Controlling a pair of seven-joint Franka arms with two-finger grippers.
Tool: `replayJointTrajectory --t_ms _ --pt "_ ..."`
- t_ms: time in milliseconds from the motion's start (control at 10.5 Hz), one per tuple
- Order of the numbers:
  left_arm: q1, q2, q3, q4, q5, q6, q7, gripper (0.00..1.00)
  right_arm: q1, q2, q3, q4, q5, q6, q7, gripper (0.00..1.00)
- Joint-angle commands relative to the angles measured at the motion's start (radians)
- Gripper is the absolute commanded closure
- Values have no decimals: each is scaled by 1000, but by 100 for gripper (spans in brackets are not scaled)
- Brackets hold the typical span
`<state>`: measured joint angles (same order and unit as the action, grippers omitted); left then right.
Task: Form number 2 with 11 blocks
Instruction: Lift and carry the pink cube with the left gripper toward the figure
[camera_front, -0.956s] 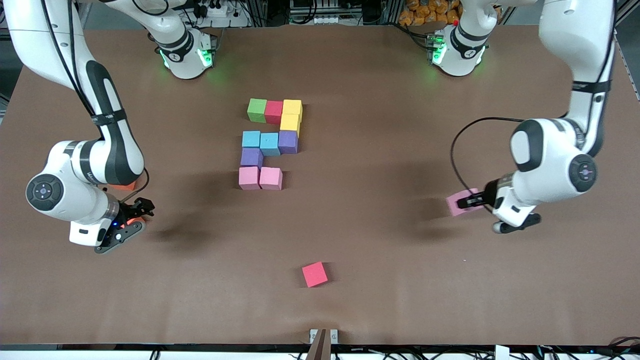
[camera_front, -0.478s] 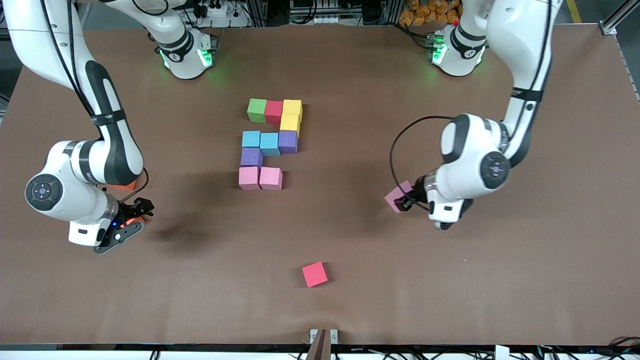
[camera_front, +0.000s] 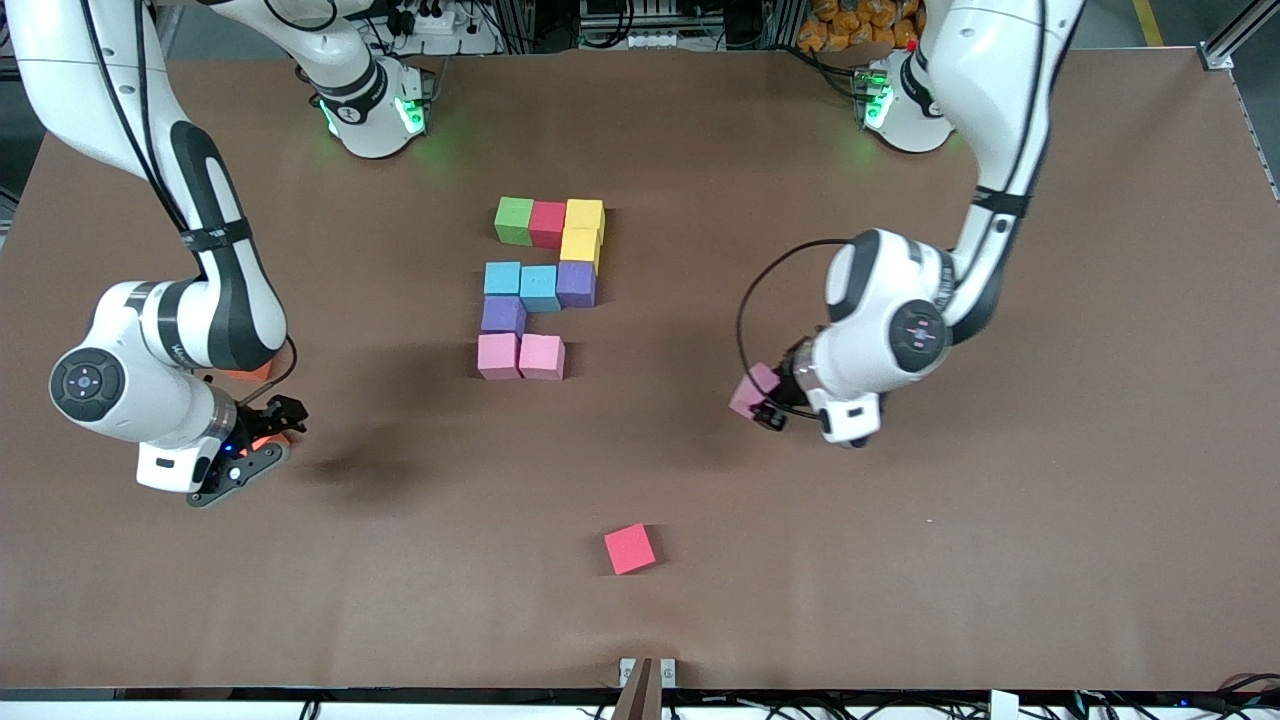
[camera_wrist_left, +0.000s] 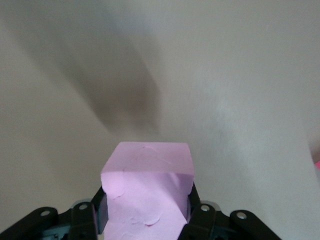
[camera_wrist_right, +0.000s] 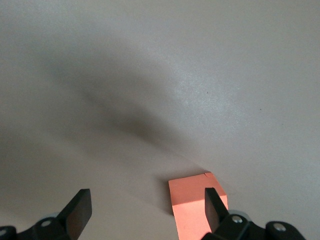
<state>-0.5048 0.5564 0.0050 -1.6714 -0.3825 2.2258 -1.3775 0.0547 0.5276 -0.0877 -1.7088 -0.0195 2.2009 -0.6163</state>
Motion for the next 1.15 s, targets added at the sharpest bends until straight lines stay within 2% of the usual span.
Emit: replayJointTrajectory --t_ms 0,287,382,573,1051 --pt "-9 1 -6 13 -19 -8 -101 100 -9 -2 6 2 4 3 -5 0" --pt "-69 -36 -25 5 7 -28 -366 100 -9 -3 6 2 4 3 -3 0" --pt "-61 -27 -28 6 34 -6 -392 100 -7 -3 6 2 4 3 -3 0" --pt "-70 9 -30 7 42 125 -502 100 -9 -3 6 2 4 3 -5 0" --pt "-173 129 -26 68 44 291 -687 100 -7 -3 6 2 4 3 -5 0"
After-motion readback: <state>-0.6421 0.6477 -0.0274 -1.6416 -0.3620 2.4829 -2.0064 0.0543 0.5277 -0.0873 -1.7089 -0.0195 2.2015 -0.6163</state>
